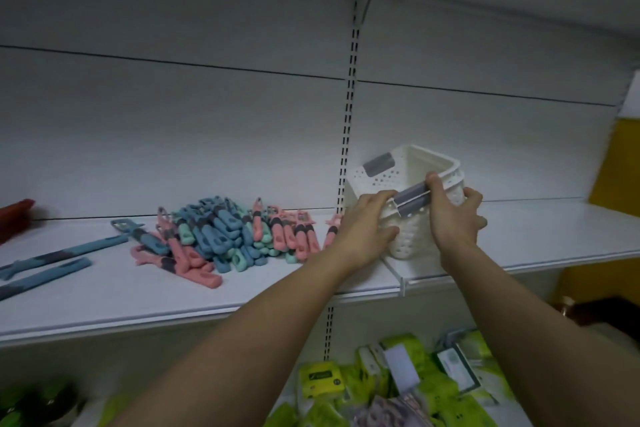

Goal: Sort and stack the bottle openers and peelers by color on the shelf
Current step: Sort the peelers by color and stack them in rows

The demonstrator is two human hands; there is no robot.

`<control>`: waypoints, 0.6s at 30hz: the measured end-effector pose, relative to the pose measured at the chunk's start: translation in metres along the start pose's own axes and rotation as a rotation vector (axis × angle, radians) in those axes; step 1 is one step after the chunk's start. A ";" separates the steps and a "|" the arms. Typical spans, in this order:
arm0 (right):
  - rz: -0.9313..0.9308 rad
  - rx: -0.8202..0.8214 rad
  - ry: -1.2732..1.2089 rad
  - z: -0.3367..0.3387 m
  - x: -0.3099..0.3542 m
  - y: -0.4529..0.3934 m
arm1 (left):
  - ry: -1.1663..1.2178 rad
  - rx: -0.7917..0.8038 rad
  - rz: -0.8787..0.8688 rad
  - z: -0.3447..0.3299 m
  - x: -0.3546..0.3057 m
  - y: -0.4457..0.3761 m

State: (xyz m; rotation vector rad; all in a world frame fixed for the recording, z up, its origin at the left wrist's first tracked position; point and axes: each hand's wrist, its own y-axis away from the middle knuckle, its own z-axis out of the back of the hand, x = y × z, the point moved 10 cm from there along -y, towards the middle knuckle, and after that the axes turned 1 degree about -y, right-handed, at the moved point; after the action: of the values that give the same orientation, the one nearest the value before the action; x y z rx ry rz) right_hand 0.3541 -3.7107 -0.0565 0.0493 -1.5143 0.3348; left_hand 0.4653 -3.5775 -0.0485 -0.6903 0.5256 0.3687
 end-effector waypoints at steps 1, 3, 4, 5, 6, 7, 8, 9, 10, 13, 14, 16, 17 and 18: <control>0.004 -0.017 0.103 0.005 -0.004 -0.010 | -0.021 -0.040 -0.021 -0.004 -0.004 -0.004; -0.006 -0.024 0.222 0.012 -0.015 -0.030 | -0.052 -0.093 -0.058 -0.010 -0.011 -0.012; -0.030 0.006 0.217 0.012 -0.023 -0.038 | -0.072 -0.100 -0.074 -0.013 -0.017 -0.017; -0.062 0.043 0.187 0.010 -0.031 -0.044 | -0.103 -0.095 -0.090 -0.016 -0.022 -0.022; -0.094 0.079 0.161 0.008 -0.037 -0.047 | -0.143 -0.081 -0.100 -0.019 -0.026 -0.028; -0.123 0.104 0.137 0.006 -0.042 -0.049 | -0.189 -0.058 -0.107 -0.021 -0.028 -0.032; -0.141 0.115 0.118 0.007 -0.044 -0.050 | -0.231 -0.028 -0.113 -0.023 -0.029 -0.035; -0.156 0.114 0.103 0.008 -0.046 -0.050 | -0.266 0.005 -0.119 -0.024 -0.028 -0.037; -0.175 0.097 0.089 0.011 -0.047 -0.049 | -0.290 0.042 -0.131 -0.025 -0.026 -0.038; -0.113 -0.069 0.137 0.035 -0.032 -0.036 | -0.286 0.126 -0.140 -0.013 -0.016 -0.029; -0.027 -0.131 0.187 0.044 -0.018 -0.030 | -0.293 0.127 -0.123 -0.002 -0.013 -0.023; 0.187 -0.207 0.254 0.051 0.020 -0.009 | -0.350 0.094 -0.082 0.028 -0.008 -0.008; 0.282 -0.206 0.267 0.048 0.039 0.003 | -0.390 0.064 -0.060 0.047 -0.007 0.001; 0.360 -0.175 0.274 0.041 0.058 0.016 | -0.425 0.033 -0.030 0.067 -0.003 0.012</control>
State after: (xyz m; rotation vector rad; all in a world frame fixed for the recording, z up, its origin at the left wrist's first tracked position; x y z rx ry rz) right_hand 0.3118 -3.6949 0.0000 -0.3973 -1.2708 0.4739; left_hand 0.4795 -3.5238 -0.0088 -0.5661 0.1176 0.4635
